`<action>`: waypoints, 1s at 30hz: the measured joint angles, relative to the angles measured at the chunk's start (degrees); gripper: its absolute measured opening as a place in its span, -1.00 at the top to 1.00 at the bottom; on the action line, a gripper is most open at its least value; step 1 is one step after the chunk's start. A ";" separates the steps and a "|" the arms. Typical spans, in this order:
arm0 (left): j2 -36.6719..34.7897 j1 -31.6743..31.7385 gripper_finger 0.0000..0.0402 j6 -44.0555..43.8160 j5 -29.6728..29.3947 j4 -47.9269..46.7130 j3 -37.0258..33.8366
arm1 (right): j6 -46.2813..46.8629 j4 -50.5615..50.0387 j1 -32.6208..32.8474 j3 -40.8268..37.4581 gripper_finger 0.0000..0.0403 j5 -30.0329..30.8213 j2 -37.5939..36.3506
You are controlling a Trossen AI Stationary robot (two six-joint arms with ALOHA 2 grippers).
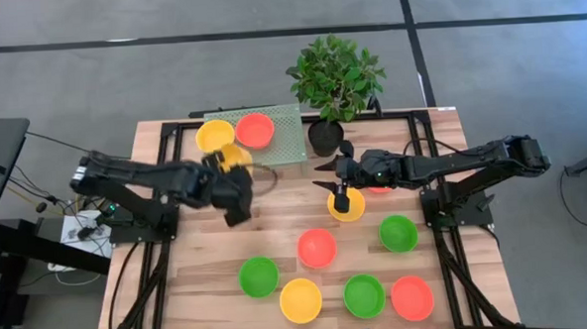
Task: Pick & Place Mini bowls
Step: Stack the yellow bowl on top of the other yellow bowl on the shelf
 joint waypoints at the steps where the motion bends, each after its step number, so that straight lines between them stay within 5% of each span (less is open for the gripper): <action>1: -1.16 1.65 0.96 0.04 -0.04 0.02 0.00 | 0.00 -0.17 0.00 0.00 0.14 0.00 0.00; 13: -3.95 15.06 0.97 14.53 3.85 0.19 0.00 | 1.84 -1.56 0.63 -0.02 0.14 -0.02 0.23; 22: -0.08 27.29 0.97 14.64 5.65 0.50 0.00 | 2.01 -2.99 0.63 -0.02 0.14 -0.02 0.23; 30: 1.39 36.58 0.97 18.92 13.83 0.69 0.00 | 2.01 -3.08 0.61 -0.02 0.14 -0.02 0.23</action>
